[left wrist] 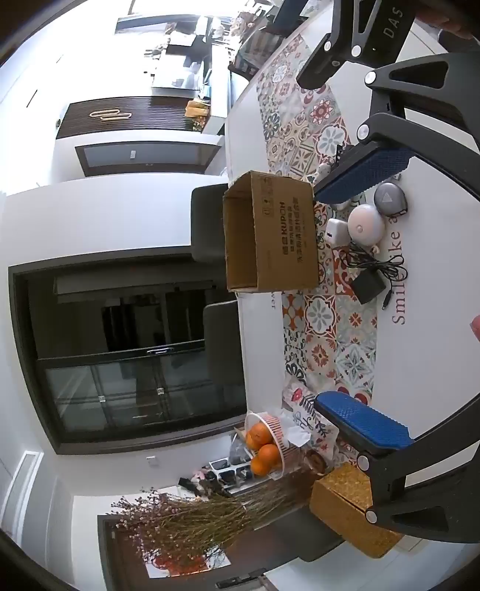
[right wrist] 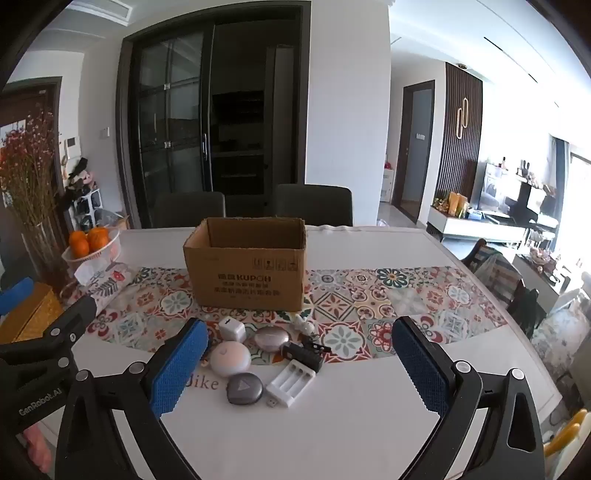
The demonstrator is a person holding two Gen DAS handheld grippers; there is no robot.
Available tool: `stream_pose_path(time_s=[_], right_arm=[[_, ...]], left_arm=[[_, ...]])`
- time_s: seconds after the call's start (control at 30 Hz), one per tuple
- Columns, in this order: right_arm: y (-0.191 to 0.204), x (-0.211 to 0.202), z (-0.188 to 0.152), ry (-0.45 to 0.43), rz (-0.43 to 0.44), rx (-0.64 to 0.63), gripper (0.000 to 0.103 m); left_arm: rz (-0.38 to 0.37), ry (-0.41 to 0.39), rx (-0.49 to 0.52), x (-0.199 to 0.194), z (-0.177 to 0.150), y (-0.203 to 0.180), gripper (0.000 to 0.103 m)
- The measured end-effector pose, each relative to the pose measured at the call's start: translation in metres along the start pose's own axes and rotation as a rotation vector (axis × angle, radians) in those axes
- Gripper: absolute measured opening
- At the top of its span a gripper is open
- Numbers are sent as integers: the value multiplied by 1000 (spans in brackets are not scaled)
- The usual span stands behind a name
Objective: Organize rigid objects
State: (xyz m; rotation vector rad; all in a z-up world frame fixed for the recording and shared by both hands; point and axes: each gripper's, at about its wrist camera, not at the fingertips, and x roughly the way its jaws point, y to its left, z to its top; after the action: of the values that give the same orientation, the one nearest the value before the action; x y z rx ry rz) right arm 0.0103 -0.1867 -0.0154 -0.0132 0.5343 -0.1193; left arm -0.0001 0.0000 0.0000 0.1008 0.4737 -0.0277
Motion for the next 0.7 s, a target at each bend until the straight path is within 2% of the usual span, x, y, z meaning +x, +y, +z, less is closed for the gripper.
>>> stream_pose_path(time_s=[0.7], right_arm=[[2,3,2,17,7,5,101]], left_arm=[[4,-19,4,-1,1,1,103]])
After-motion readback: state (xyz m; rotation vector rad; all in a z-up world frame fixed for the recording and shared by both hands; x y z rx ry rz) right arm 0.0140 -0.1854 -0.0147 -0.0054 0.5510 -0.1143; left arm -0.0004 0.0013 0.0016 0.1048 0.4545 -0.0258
